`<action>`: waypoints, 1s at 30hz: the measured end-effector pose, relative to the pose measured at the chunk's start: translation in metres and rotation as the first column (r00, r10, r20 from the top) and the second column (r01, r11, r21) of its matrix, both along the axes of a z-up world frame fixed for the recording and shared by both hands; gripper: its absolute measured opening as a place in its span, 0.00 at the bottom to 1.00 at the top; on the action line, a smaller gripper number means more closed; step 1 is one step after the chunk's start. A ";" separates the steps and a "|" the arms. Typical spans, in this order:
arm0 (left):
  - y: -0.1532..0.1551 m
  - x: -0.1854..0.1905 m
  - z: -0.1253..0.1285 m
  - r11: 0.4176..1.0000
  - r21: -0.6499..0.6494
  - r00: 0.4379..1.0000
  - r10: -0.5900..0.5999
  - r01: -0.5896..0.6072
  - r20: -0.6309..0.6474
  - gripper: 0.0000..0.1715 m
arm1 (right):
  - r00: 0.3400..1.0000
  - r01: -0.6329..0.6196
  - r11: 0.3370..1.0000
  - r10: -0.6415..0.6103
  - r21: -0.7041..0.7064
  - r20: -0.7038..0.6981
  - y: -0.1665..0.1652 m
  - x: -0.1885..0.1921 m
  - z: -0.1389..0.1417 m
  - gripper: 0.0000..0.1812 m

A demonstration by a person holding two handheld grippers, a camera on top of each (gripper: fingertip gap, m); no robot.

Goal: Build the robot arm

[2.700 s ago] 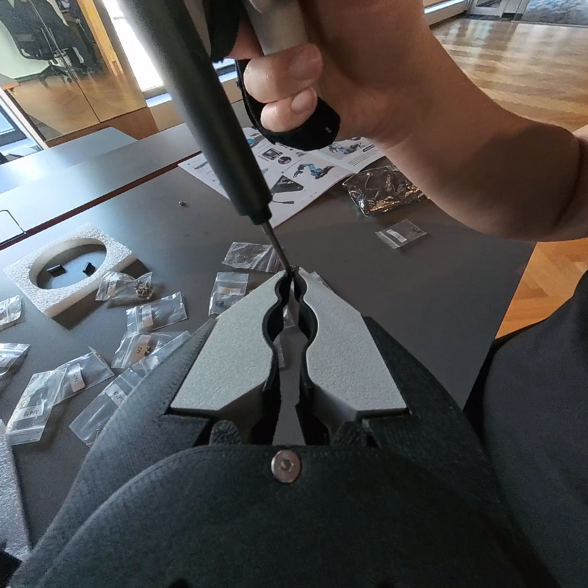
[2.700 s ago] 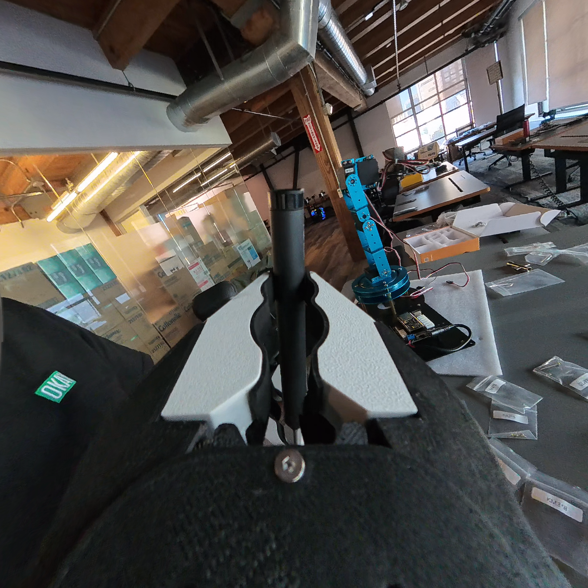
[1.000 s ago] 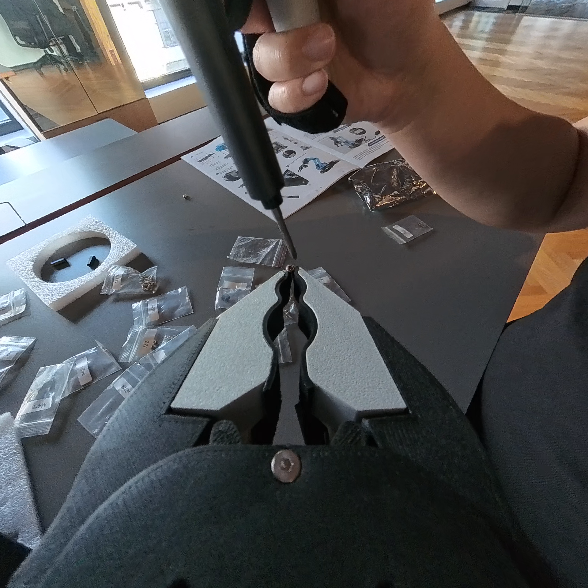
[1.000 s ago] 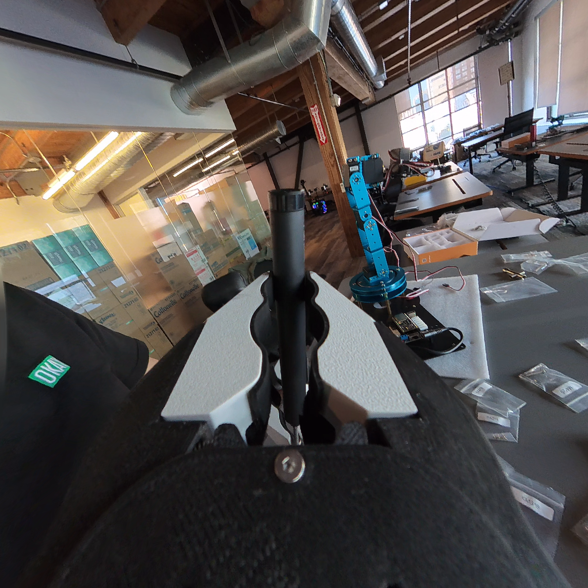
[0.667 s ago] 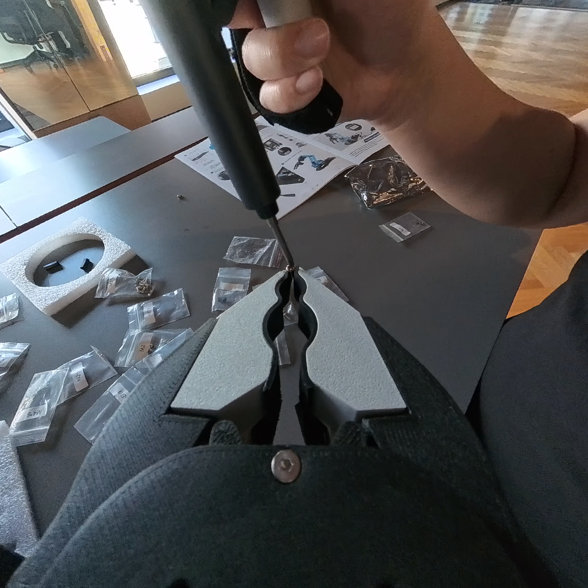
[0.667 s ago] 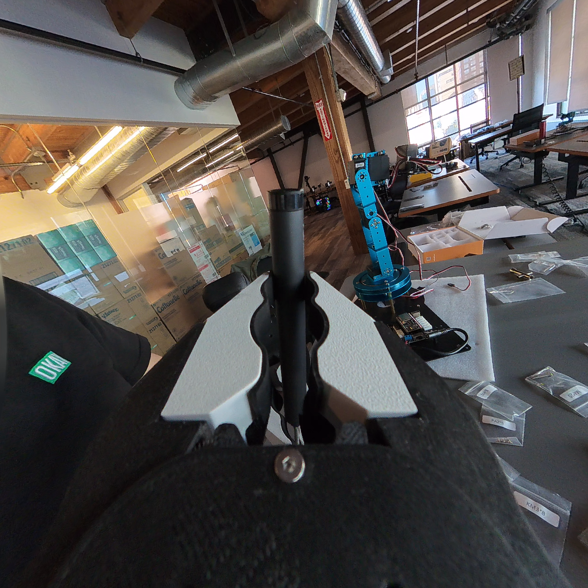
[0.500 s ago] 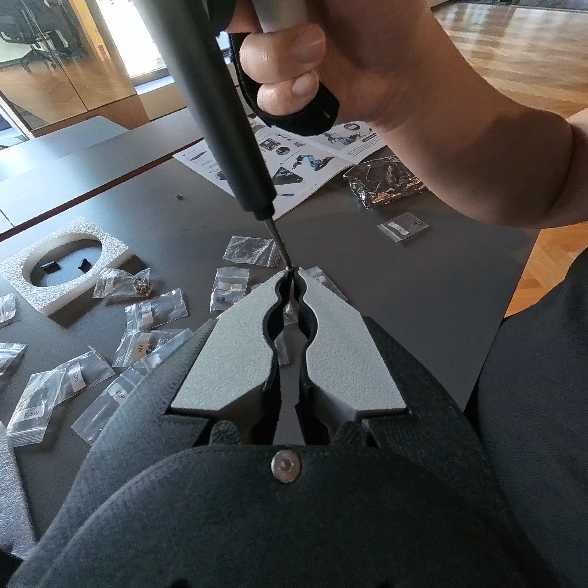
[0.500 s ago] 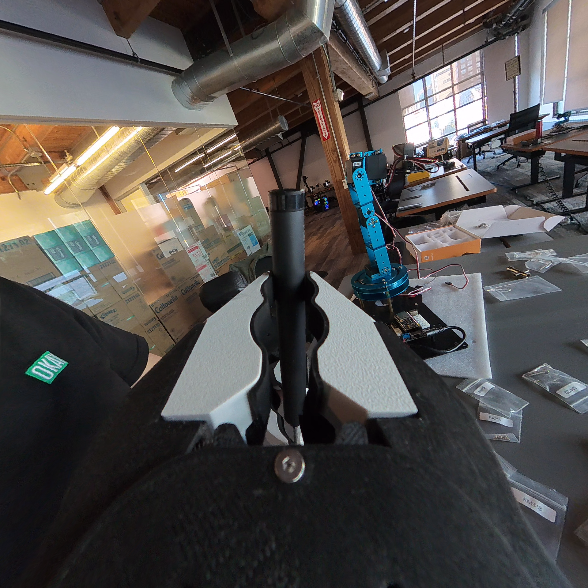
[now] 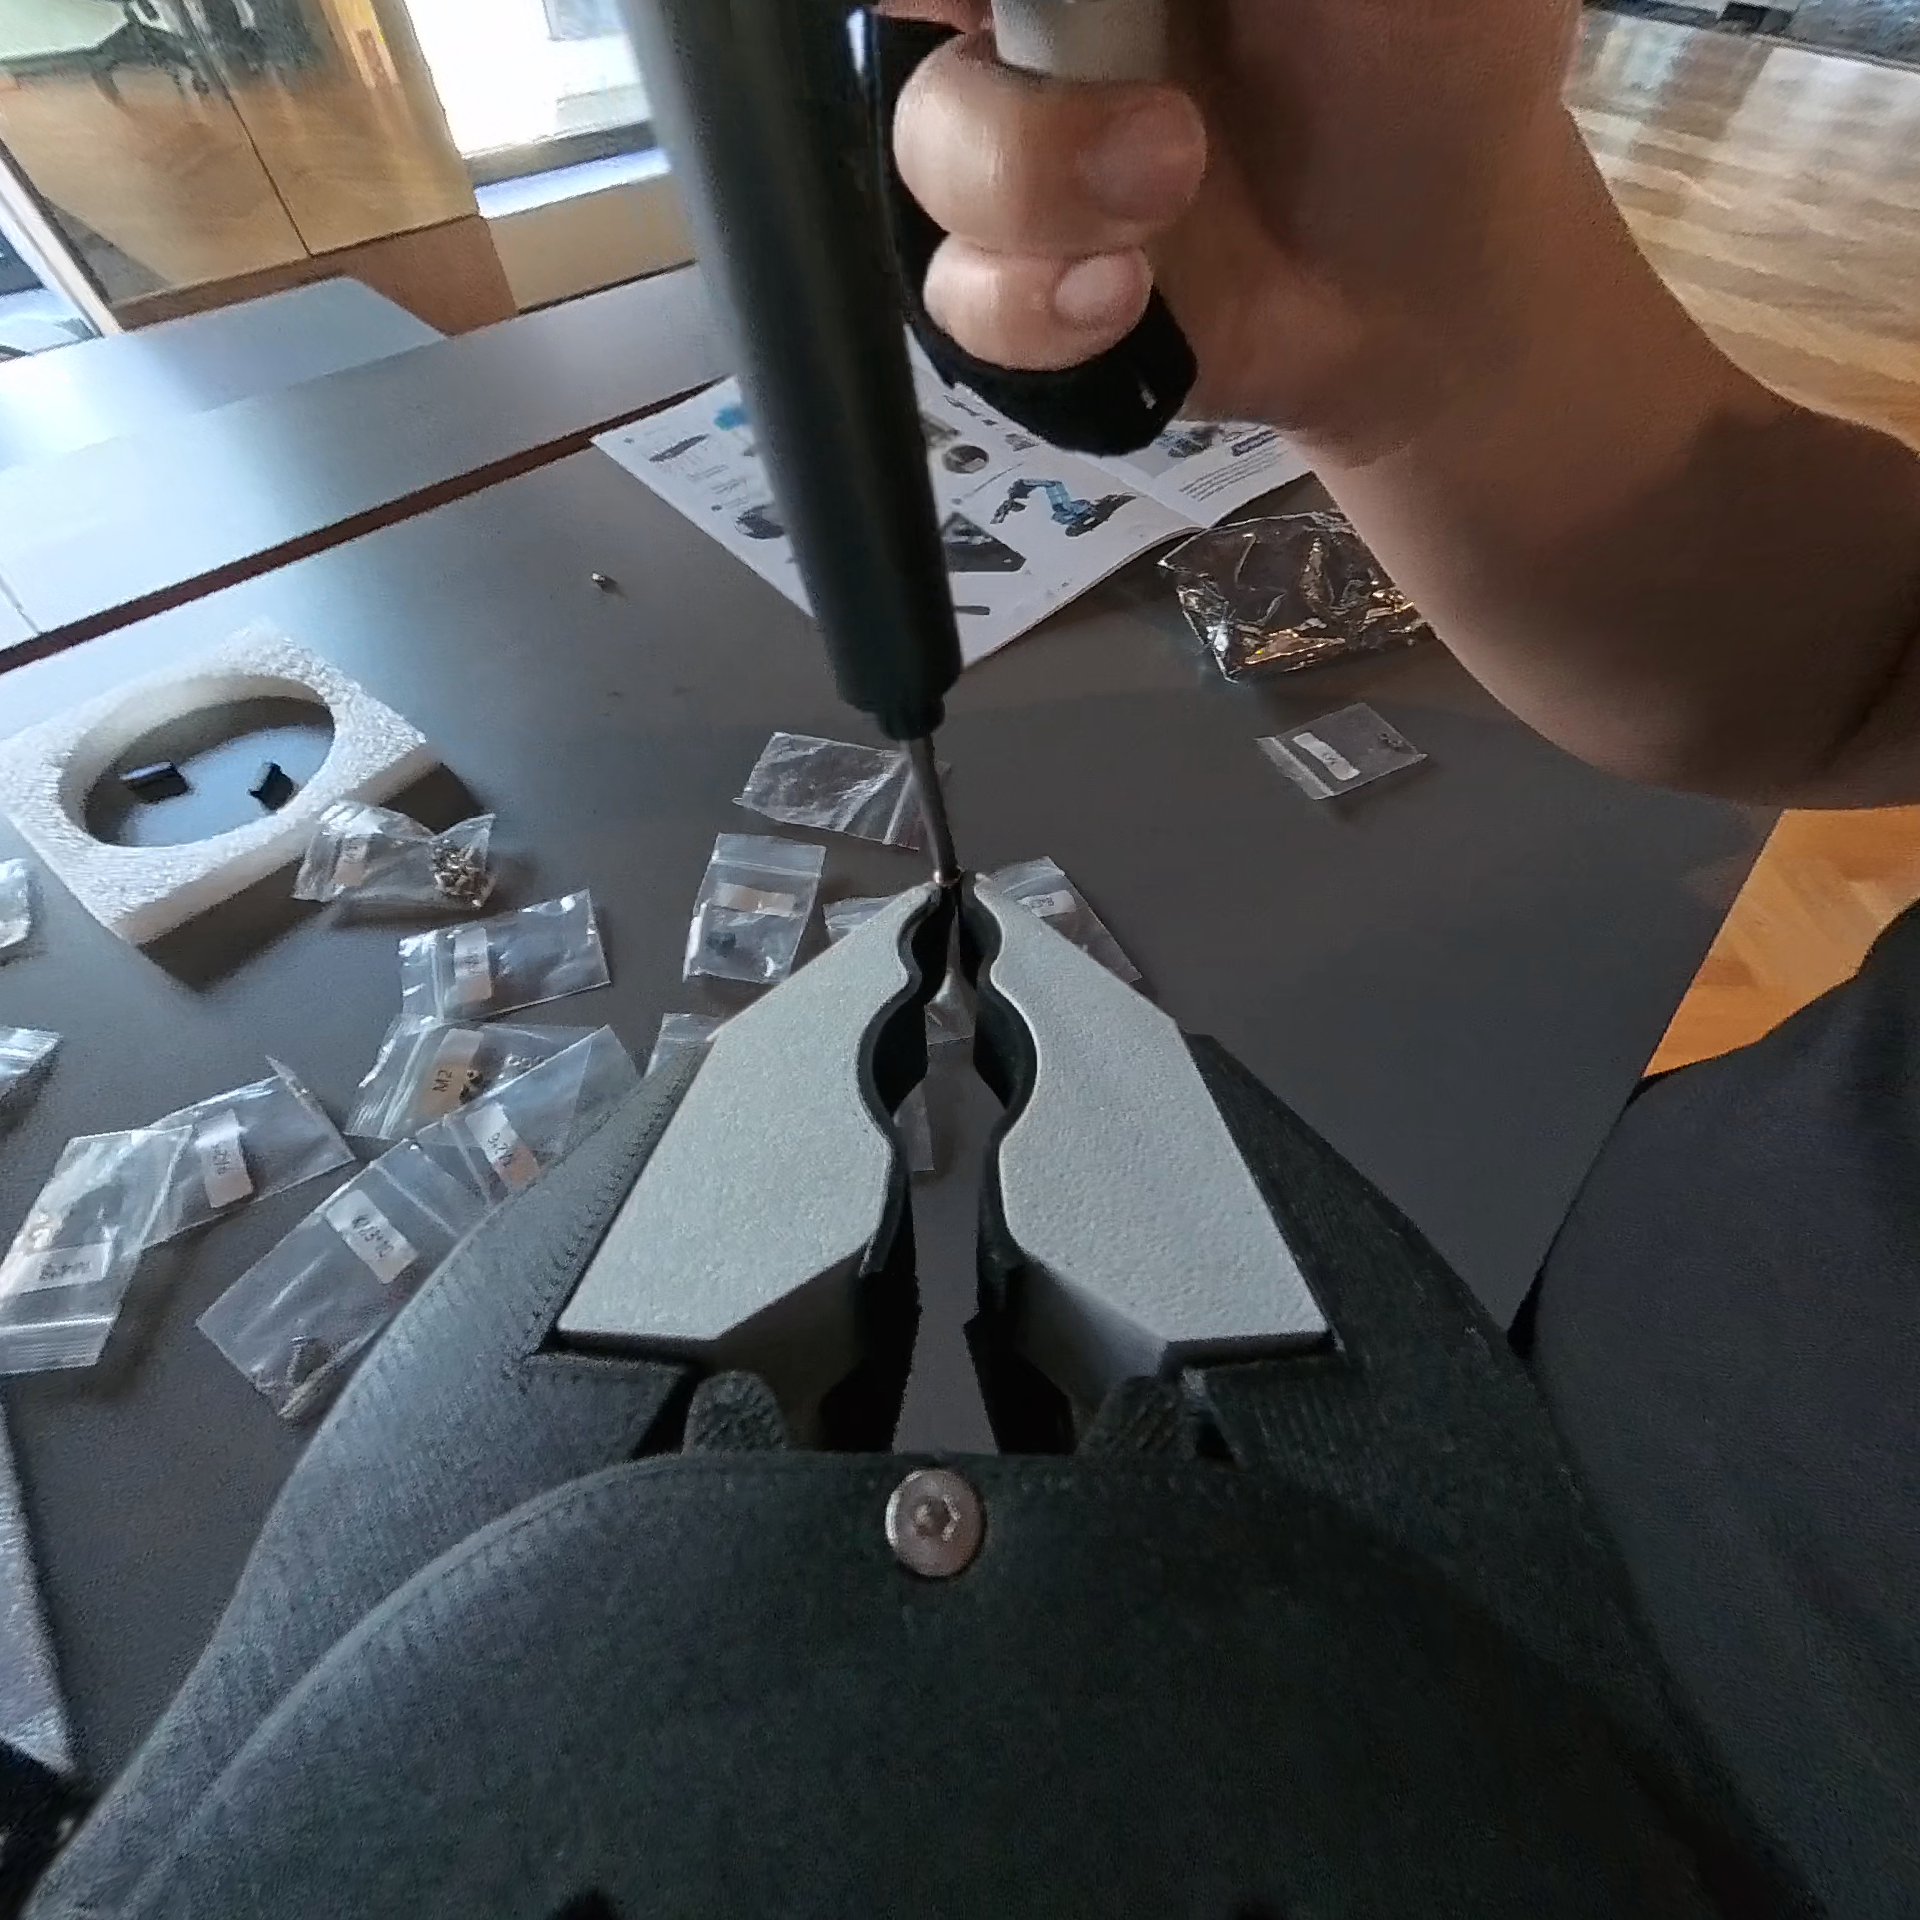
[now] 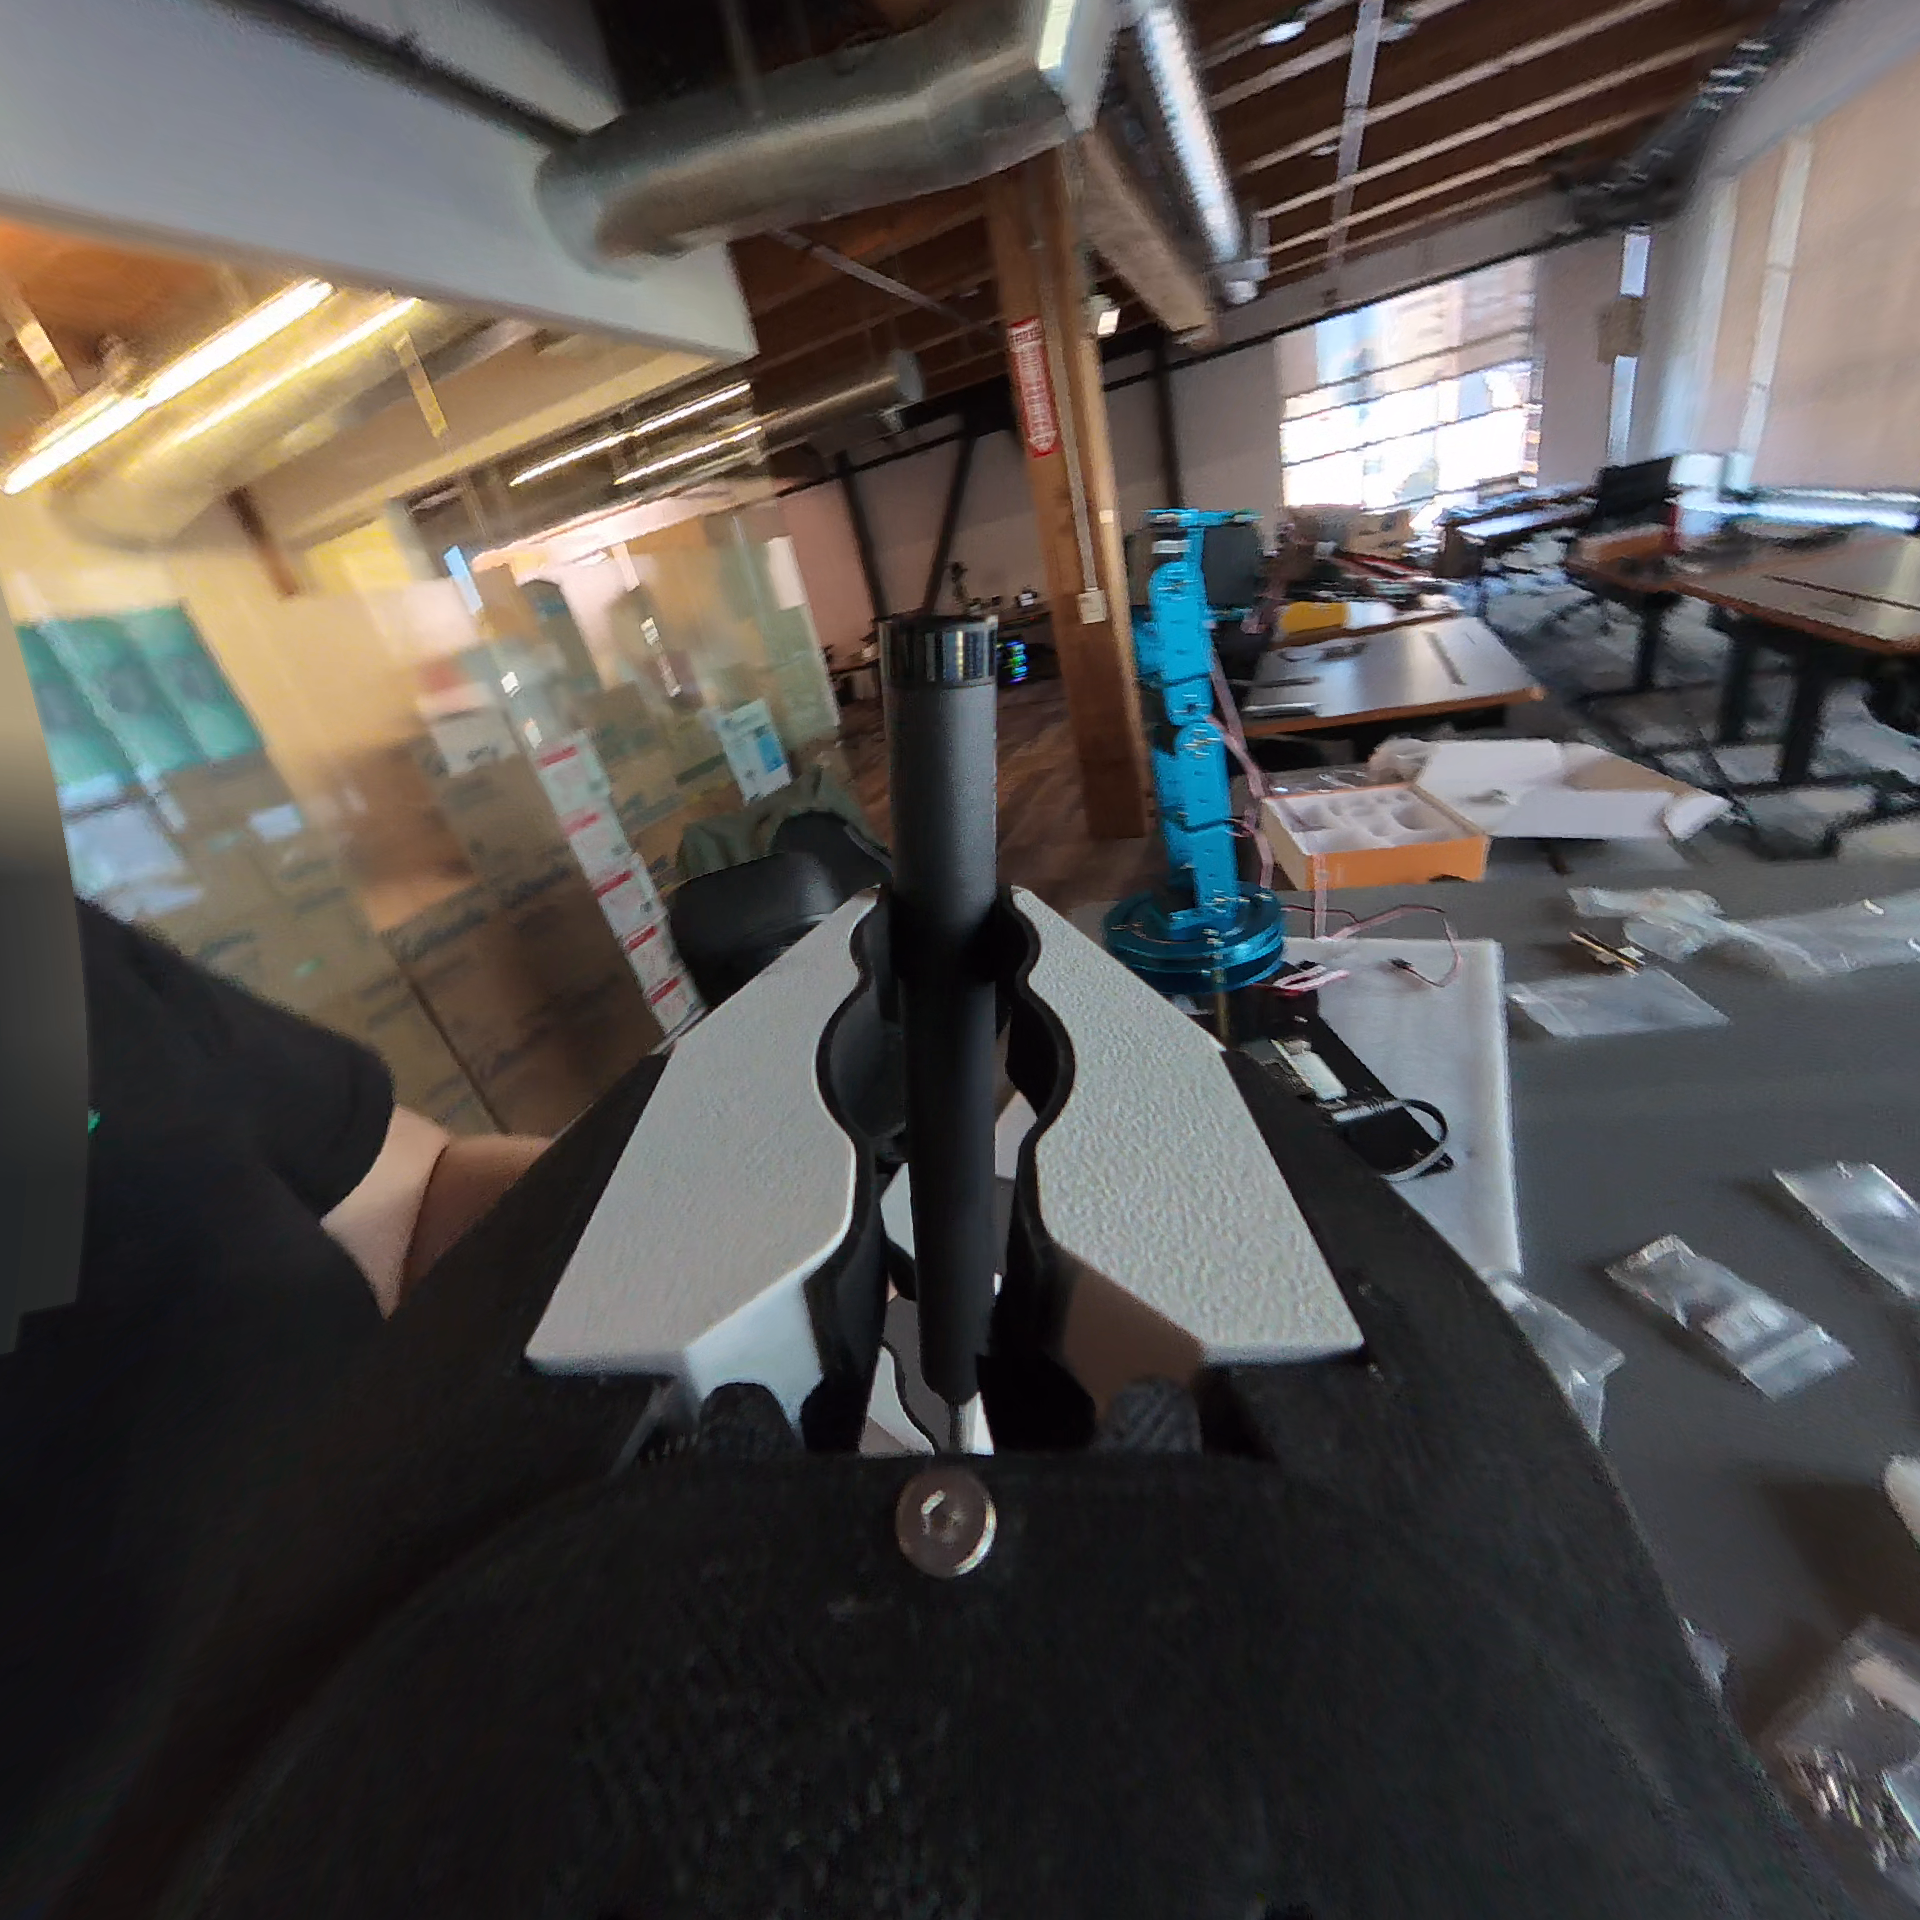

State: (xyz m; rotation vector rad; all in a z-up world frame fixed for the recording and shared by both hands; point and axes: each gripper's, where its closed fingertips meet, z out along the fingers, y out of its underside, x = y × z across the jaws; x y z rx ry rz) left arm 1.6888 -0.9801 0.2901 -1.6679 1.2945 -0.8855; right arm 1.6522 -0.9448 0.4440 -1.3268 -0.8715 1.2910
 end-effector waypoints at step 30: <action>-0.015 -0.007 0.012 0.996 0.006 0.992 -0.093 0.093 0.088 0.16 | 0.986 -0.161 0.987 0.160 -0.020 -0.041 -0.017 -0.006 -0.004 0.09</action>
